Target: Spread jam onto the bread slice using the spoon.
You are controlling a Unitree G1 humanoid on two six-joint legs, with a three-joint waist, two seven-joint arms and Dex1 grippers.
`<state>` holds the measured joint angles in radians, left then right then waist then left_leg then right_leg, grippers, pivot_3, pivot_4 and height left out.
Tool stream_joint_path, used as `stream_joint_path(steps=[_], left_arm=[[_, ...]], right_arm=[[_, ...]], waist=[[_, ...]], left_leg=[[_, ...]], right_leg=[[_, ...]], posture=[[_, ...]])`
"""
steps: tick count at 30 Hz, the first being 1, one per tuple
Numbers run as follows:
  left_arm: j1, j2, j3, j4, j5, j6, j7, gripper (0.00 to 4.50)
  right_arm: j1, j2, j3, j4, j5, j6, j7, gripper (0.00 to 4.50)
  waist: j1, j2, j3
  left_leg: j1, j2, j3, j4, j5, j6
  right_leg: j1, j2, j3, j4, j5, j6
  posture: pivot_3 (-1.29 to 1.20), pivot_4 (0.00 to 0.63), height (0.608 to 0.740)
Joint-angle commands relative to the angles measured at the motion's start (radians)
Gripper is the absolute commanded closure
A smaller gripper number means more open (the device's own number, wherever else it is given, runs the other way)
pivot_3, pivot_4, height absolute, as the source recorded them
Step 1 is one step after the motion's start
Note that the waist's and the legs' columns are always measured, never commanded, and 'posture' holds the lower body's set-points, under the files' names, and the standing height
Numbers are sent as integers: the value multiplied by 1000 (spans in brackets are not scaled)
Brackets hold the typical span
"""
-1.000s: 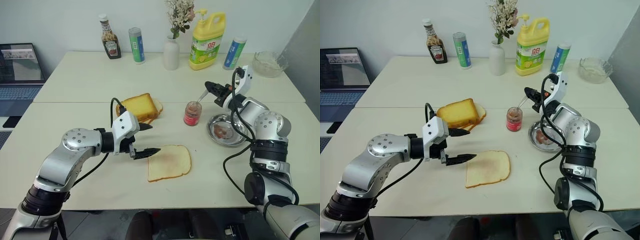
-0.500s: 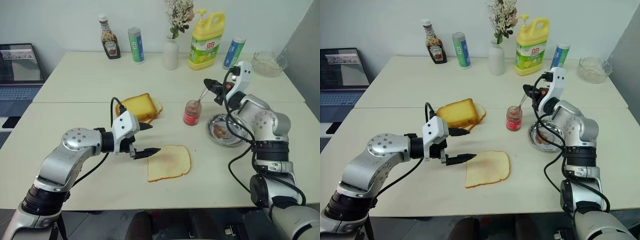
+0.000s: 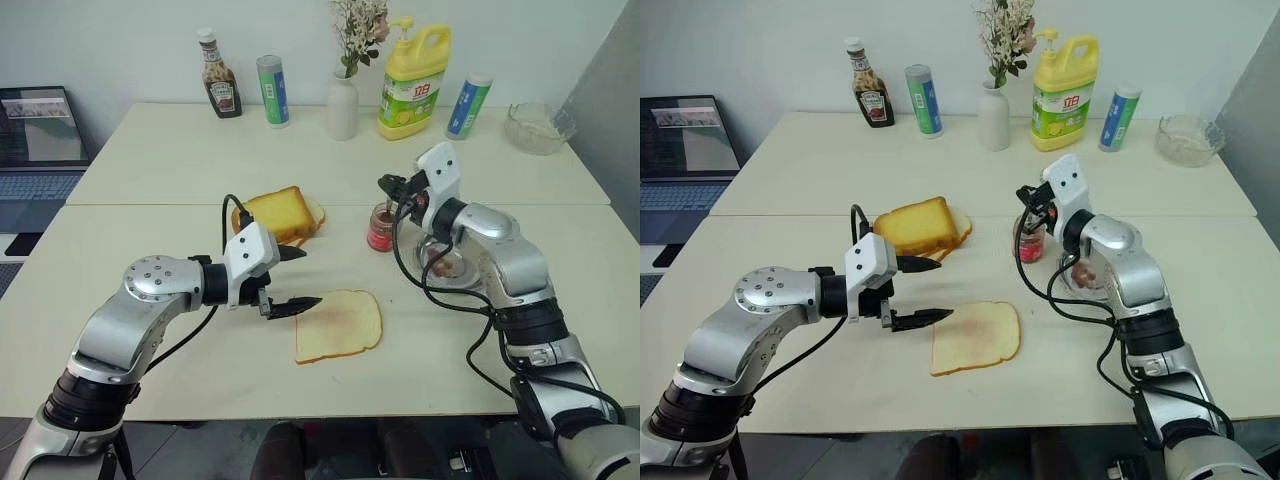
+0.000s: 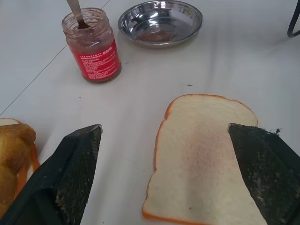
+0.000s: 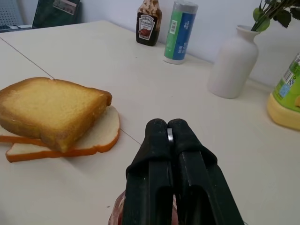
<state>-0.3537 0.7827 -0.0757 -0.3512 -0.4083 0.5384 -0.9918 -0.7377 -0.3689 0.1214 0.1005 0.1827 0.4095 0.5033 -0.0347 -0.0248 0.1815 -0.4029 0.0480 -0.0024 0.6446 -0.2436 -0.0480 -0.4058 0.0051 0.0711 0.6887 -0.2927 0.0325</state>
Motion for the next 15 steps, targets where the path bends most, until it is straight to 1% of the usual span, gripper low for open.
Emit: stream_joint_path(steps=[1, 8, 15], left_arm=[[-12, 2, 10, -17, 8, -16, 4, 0], [-14, 2, 8, -14, 10, -20, 1, 0], [-15, 1, 8, -13, 11, -20, -1, 0]], right_arm=[[0, -1, -5, -12, -29, -51, 7, 4441], [23, 16, -15, 6, -30, -4, 10, 4441], [27, 63, -64, -9, 18, 108, -5, 4441]], waist=[[0, 0, 0], [0, 0, 0], [0, 0, 0]], left_leg=[[0, 0, 0, 0, 0, 0], [0, 0, 0, 0, 0, 0], [0, 0, 0, 0, 0, 0]], right_leg=[[0, 0, 0, 0, 0, 0], [0, 0, 0, 0, 0, 0], [0, 0, 0, 1, 0, 0]], posture=[[0, 150, 740], [0, 150, 740], [0, 150, 740]])
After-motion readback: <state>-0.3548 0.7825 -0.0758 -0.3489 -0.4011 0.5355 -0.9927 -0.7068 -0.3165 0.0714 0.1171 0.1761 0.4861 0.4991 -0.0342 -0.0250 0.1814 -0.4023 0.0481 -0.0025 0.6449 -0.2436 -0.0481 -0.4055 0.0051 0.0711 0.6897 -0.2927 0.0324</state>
